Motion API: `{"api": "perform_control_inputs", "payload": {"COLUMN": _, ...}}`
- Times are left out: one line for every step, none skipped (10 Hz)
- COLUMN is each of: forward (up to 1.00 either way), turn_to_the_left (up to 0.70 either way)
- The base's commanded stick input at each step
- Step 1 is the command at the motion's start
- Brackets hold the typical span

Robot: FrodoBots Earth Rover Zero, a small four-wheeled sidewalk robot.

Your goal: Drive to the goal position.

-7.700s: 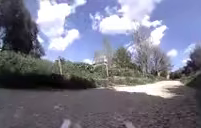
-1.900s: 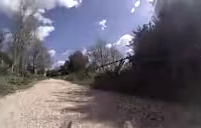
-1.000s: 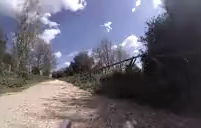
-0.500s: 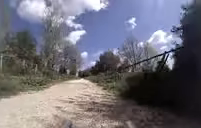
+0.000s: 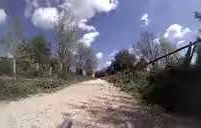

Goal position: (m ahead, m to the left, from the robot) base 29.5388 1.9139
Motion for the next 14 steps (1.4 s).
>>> {"api": "perform_control_inputs", "payload": {"forward": 0.85, "turn_to_the_left": 0.00}}
{"api": "perform_control_inputs", "payload": {"forward": 0.84, "turn_to_the_left": 0.00}}
{"api": "perform_control_inputs", "payload": {"forward": 0.82, "turn_to_the_left": 0.00}}
{"api": "perform_control_inputs", "payload": {"forward": 0.82, "turn_to_the_left": 0.00}}
{"api": "perform_control_inputs", "payload": {"forward": 0.82, "turn_to_the_left": 0.00}}
{"api": "perform_control_inputs", "payload": {"forward": 0.82, "turn_to_the_left": -0.06}}
{"api": "perform_control_inputs", "payload": {"forward": 0.82, "turn_to_the_left": -0.29}}
{"api": "perform_control_inputs", "payload": {"forward": 0.82, "turn_to_the_left": -0.20}}
{"api": "perform_control_inputs", "payload": {"forward": 0.82, "turn_to_the_left": -0.01}}
{"api": "perform_control_inputs", "payload": {"forward": 0.82, "turn_to_the_left": -0.02}}
{"api": "perform_control_inputs", "payload": {"forward": 0.82, "turn_to_the_left": -0.13}}
{"api": "perform_control_inputs", "payload": {"forward": 0.82, "turn_to_the_left": -0.27}}
{"api": "perform_control_inputs", "payload": {"forward": 0.82, "turn_to_the_left": -0.01}}
{"api": "perform_control_inputs", "payload": {"forward": 0.82, "turn_to_the_left": 0.00}}
